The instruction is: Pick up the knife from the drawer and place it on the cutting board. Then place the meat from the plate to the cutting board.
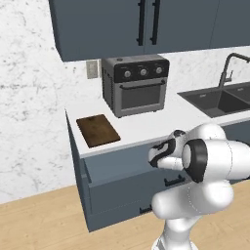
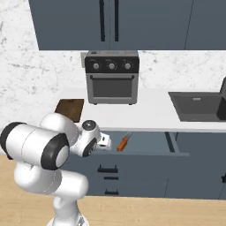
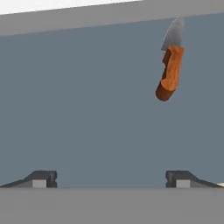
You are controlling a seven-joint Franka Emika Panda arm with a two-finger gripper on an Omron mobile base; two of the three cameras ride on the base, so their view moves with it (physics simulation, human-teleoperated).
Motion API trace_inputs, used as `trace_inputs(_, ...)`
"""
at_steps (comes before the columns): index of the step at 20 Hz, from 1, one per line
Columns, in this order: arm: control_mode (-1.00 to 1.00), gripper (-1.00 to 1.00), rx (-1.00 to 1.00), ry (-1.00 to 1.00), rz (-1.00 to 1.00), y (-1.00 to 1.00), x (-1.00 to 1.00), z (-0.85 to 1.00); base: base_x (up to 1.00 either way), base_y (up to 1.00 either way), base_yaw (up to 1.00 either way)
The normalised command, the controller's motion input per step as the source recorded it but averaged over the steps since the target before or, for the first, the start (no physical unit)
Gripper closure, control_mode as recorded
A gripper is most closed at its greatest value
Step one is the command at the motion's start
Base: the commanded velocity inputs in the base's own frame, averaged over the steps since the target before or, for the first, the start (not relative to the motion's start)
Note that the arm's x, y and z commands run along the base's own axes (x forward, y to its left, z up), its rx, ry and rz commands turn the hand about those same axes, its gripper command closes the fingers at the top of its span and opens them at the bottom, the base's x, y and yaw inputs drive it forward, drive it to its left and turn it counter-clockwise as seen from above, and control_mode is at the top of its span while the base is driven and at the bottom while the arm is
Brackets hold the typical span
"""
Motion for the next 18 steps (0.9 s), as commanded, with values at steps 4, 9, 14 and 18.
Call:
trace_inputs(4,-1.0,-1.0,0.0,-0.06,0.0,0.0,0.64,0.0,0.0,0.0,0.0)
trace_inputs(9,-1.0,-1.0,0.0,0.01,0.0,0.0,0.94,-0.08,0.0,0.0,0.0)
trace_inputs(14,-1.0,-1.0,0.0,0.12,0.0,0.0,0.48,-0.6,0.0,0.0,0.0)
trace_inputs(18,-1.0,-1.0,0.0,0.17,0.0,0.0,0.0,-0.93,0.0,0.0,0.0)
